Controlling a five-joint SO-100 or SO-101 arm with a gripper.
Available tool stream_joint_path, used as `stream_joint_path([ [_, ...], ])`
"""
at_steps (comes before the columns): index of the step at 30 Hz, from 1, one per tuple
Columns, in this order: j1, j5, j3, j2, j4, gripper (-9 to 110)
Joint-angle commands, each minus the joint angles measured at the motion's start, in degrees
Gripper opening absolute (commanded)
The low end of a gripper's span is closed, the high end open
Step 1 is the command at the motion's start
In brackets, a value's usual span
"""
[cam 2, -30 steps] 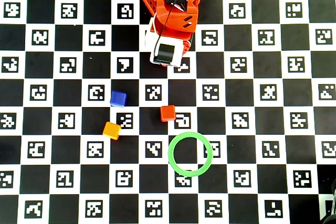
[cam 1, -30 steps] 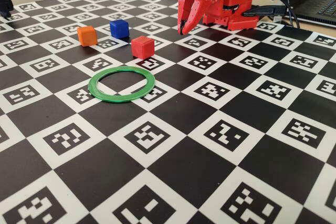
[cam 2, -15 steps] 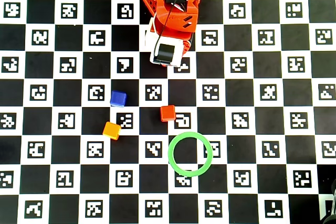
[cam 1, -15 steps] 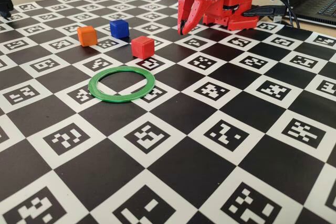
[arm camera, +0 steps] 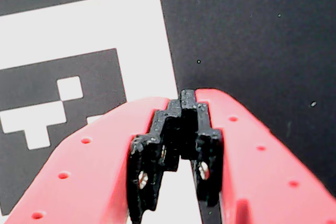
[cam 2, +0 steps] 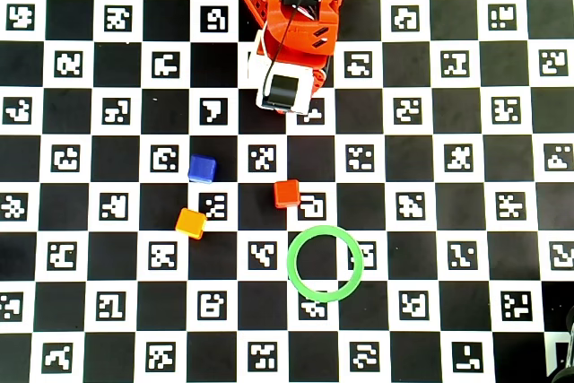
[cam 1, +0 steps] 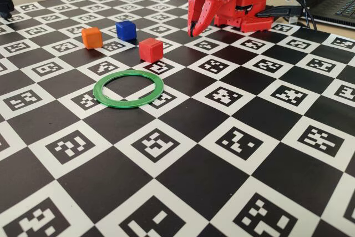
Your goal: Grab the red cube then put it in the green circle then put the blue cube on top and finally the orange cube on top
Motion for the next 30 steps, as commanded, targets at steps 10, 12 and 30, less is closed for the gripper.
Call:
stream_joint_path([
  [10, -0.4, 2.3, -0.3, -1.9, 0.5, -5],
  [12, -1.2, 5.4, -6.2, -6.6, 0.4, -5],
  [30, -4.7, 45.9, -70.8, -49.7, 23.3, -3],
])
